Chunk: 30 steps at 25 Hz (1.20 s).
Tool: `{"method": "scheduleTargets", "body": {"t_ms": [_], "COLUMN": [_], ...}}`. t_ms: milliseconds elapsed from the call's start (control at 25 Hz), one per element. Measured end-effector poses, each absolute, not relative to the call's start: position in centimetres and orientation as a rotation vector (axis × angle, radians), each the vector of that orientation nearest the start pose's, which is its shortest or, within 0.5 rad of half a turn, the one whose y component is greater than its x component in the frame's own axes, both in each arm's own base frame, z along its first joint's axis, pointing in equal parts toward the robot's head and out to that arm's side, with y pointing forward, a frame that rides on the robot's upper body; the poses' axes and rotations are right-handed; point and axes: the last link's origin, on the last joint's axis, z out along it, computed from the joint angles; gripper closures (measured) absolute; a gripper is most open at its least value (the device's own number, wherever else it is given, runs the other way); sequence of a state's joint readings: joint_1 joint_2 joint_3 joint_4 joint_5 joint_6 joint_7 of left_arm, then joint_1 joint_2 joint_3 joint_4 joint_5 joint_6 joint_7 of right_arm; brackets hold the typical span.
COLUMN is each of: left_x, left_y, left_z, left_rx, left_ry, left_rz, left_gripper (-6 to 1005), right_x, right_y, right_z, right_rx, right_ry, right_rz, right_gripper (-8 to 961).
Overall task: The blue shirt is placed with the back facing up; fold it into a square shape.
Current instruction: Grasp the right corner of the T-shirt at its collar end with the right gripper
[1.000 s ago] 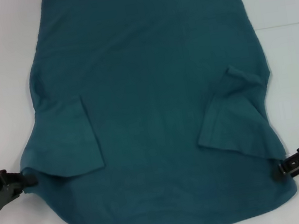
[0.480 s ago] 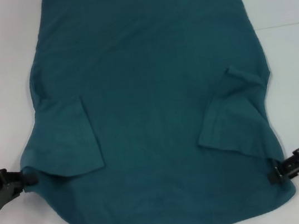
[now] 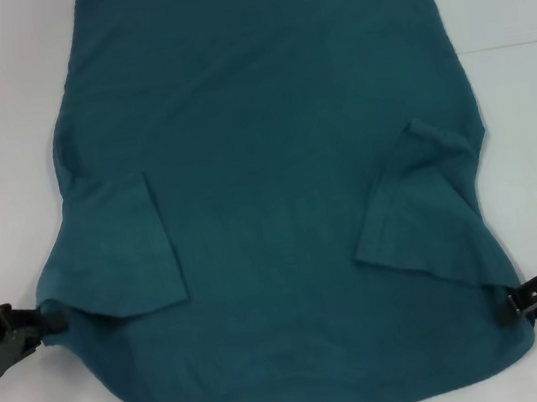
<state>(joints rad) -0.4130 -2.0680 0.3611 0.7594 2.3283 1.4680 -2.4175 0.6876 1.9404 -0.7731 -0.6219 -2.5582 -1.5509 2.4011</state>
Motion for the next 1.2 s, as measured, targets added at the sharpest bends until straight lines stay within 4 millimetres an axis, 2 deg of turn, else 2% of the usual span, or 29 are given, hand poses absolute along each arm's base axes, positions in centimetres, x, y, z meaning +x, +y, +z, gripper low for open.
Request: {"method": "scheduleTargets", "body": {"t_ms": [560,1120,1200], "left_x": [-35.8,-35.8,-35.8], "left_y": [29.7,29.7,29.7], "left_z": [4.4,4.5,4.5], "left_rx": [2.197,2.196,2.196], "left_ry": [2.556,2.555,2.555], "left_rz": [0.839,0.839,0.84], "left_gripper": [941,937,937], "right_x": [28.5,28.4,28.4], "right_y": [35.0,35.3,35.4], "right_z": [0.7,0.8,0.9], "right_rx": [-2.46,-2.454,-2.453], "right_ry": [1.777,1.762,1.759], "right_rz": [-0.196,-0.157,-0.126], "right_gripper": [449,460,625]}}
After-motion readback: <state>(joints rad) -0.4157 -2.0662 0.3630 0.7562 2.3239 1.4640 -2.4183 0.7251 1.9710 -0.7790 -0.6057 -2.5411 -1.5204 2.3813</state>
